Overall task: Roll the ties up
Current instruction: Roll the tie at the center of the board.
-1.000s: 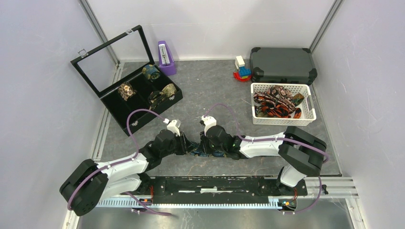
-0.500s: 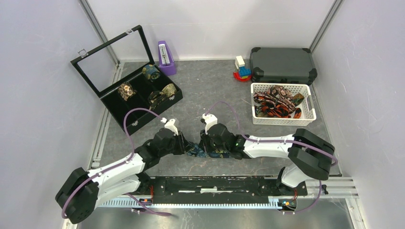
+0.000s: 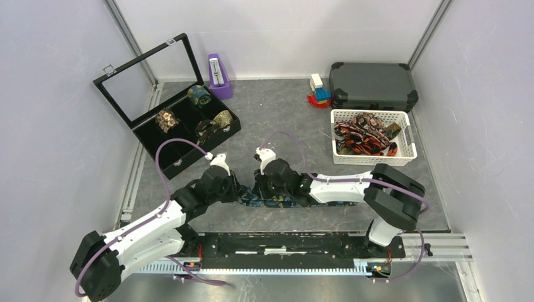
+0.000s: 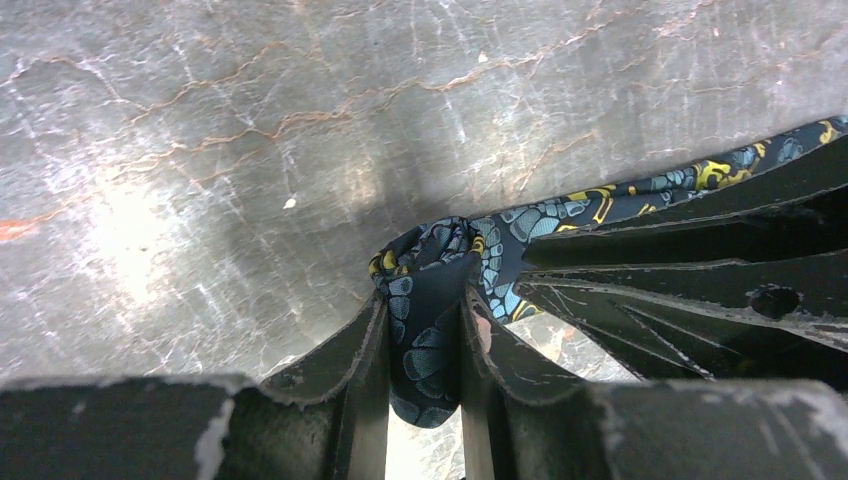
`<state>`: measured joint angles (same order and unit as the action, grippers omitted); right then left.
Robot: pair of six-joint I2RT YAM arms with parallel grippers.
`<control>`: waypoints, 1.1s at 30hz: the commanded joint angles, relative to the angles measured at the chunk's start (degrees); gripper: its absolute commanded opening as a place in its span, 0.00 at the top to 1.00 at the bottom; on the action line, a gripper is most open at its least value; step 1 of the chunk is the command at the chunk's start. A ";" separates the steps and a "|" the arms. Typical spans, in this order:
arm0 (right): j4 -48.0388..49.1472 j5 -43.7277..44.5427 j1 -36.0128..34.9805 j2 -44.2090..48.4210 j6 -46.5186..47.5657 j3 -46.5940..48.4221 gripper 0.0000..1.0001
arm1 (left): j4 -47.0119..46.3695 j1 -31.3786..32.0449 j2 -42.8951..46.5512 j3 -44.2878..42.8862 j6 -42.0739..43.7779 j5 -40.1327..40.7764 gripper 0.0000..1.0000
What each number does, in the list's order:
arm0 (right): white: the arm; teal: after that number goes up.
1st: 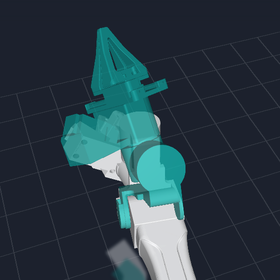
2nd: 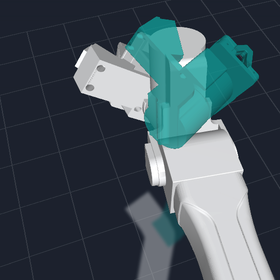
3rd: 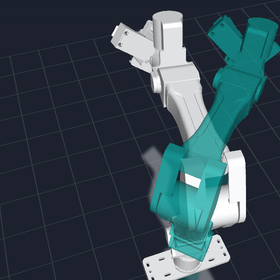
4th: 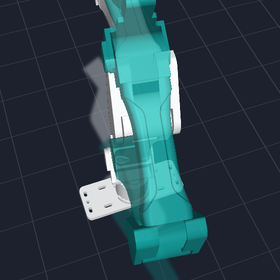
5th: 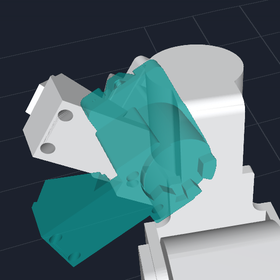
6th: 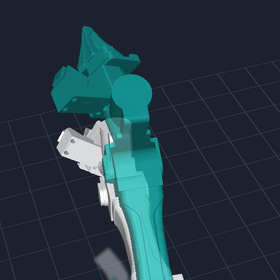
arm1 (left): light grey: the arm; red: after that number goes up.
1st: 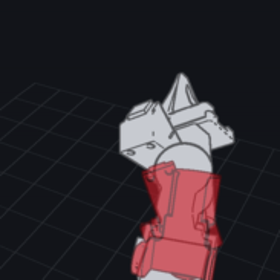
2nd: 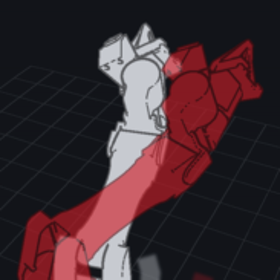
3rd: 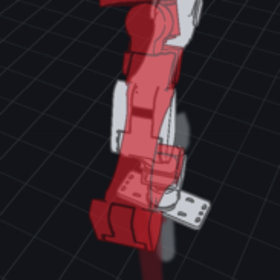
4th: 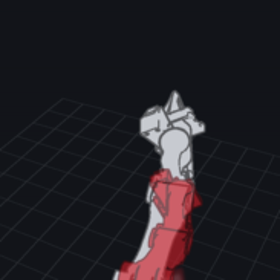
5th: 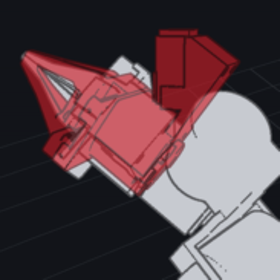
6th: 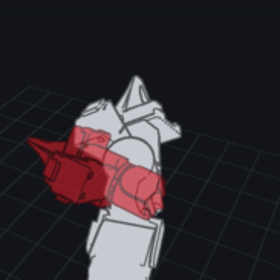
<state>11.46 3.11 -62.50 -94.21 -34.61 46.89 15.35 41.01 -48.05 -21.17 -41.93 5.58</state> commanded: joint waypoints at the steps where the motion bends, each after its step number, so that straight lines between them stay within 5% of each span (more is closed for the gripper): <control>1: 2.49 -2.88 -0.15 -3.00 0.11 4.47 0.77 | 5.22 0.29 1.04 -3.72 2.51 2.86 0.98; 19: 4.58 -6.01 -1.58 -8.55 -0.92 8.71 0.79 | 15.91 2.04 -1.48 -10.47 3.26 8.45 0.98; 33: 5.70 -3.51 -1.52 0.90 -0.30 -5.26 0.79 | 18.57 4.07 -4.14 -12.94 4.40 10.50 0.98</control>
<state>14.70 -1.10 -63.75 -97.17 -35.05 45.01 33.54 44.47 -51.62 -31.77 -40.49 14.59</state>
